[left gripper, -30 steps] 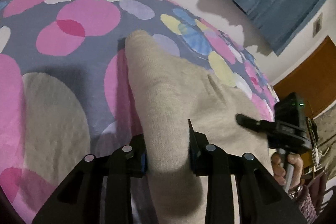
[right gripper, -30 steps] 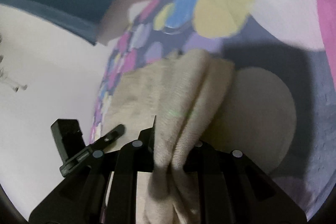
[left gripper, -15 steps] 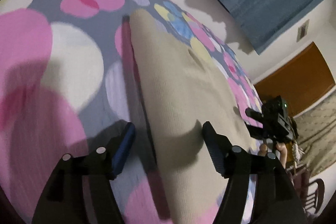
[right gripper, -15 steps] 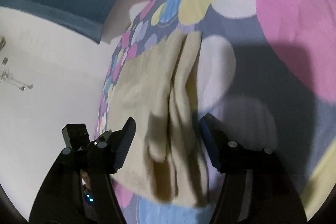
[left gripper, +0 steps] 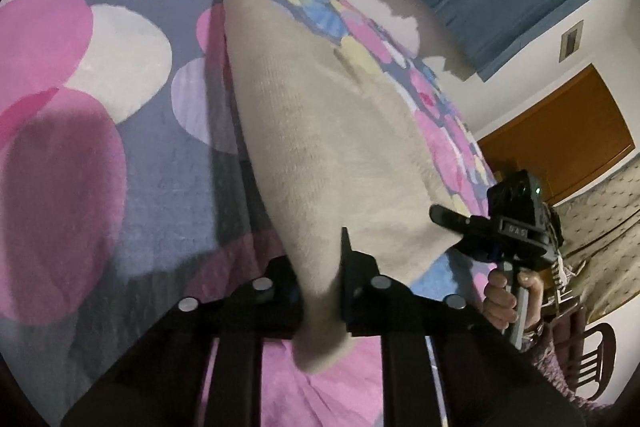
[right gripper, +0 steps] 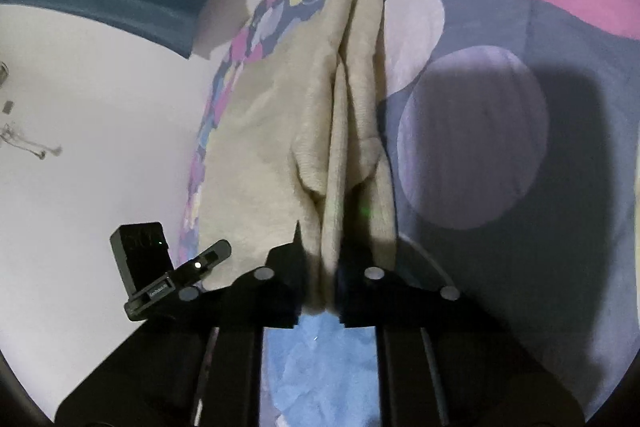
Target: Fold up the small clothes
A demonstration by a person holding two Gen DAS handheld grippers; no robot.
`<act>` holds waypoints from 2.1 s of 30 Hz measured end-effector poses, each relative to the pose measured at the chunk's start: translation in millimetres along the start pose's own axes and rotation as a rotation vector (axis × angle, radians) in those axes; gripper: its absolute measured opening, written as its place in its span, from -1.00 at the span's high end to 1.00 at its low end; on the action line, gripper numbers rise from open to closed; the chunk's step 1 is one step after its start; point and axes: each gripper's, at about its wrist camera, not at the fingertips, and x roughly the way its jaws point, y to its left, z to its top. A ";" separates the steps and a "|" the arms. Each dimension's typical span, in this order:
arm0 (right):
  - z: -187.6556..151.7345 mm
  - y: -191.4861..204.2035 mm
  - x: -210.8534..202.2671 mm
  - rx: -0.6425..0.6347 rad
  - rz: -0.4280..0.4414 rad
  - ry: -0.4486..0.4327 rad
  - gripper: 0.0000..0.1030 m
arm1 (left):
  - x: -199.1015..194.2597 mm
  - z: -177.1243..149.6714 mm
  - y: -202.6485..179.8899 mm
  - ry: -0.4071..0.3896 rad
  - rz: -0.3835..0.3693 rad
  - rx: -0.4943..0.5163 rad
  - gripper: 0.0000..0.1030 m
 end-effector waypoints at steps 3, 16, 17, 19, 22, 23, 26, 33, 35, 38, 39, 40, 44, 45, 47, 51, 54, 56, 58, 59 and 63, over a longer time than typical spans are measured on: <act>-6.8 6.8 -6.3 0.002 0.035 -0.007 0.83 | -11.9 0.2 -5.8 -0.011 -0.005 0.002 0.76; -57.3 7.7 -25.5 0.051 0.085 0.014 0.84 | -33.3 -40.6 -15.9 0.001 -0.019 0.009 0.77; -59.6 4.7 -25.5 0.056 0.081 0.016 0.84 | -29.8 -44.5 -14.7 0.004 0.001 0.017 0.77; -65.3 -3.5 -25.2 0.069 0.067 0.017 0.84 | -24.6 -48.5 -10.3 0.011 0.024 0.018 0.77; -67.6 -12.1 -19.5 0.073 0.049 0.016 0.84 | -19.5 -53.4 -2.9 0.011 0.025 -0.003 0.76; -67.5 -12.9 -18.0 0.073 0.051 0.016 0.85 | -18.5 -54.7 -0.5 0.008 0.025 -0.003 0.76; -66.0 -11.1 -17.0 0.062 0.052 0.013 0.85 | -16.7 -57.6 6.7 0.008 0.009 -0.023 0.73; -69.2 -16.3 -20.4 0.046 0.058 0.005 0.85 | -19.8 -63.8 -2.3 -0.013 0.060 0.047 0.63; -69.9 -15.9 -19.6 0.044 0.061 0.002 0.85 | -20.1 -64.9 -5.2 -0.019 0.078 0.066 0.61; -72.2 -16.0 -22.7 0.044 0.073 -0.003 0.85 | -22.0 -65.1 -5.1 -0.026 0.078 0.063 0.56; -72.8 -16.4 -24.3 0.049 0.076 -0.006 0.84 | -23.3 -65.2 -4.7 -0.029 0.074 0.061 0.53; -72.1 -16.9 -25.3 0.053 0.077 -0.007 0.80 | -24.9 -65.0 -5.1 -0.031 0.073 0.059 0.46; -68.7 -16.3 -43.0 0.058 0.059 -0.042 0.43 | -34.4 -64.5 -6.4 -0.021 0.053 0.063 0.02; -65.6 -14.9 -47.9 0.051 0.046 -0.057 0.38 | -40.8 -63.1 -5.9 -0.038 0.045 0.059 -0.03; -57.3 -13.6 -53.4 0.043 0.018 -0.084 0.20 | -49.2 -58.9 -2.7 -0.068 0.034 0.044 -0.18; -23.3 -14.8 -45.2 0.057 0.008 -0.114 0.20 | -45.8 -45.2 5.5 -0.085 0.059 0.002 -0.23; 5.4 -17.1 -28.4 0.069 -0.008 -0.115 0.20 | -33.9 -32.7 10.0 -0.086 0.079 -0.018 -0.23; 21.0 -17.1 -15.8 0.077 -0.012 -0.114 0.19 | -25.0 -26.4 12.5 -0.078 0.079 -0.025 -0.23; 33.4 -18.2 -4.2 0.082 -0.023 -0.105 0.18 | -18.8 -23.1 13.2 -0.070 0.083 -0.029 -0.23; 37.7 -18.8 -0.2 0.083 -0.027 -0.101 0.18 | -16.6 -22.1 13.8 -0.067 0.082 -0.032 -0.23; 51.3 -18.4 13.5 0.052 -0.129 -0.093 0.69 | -16.5 -23.2 14.3 -0.073 0.081 -0.024 -0.23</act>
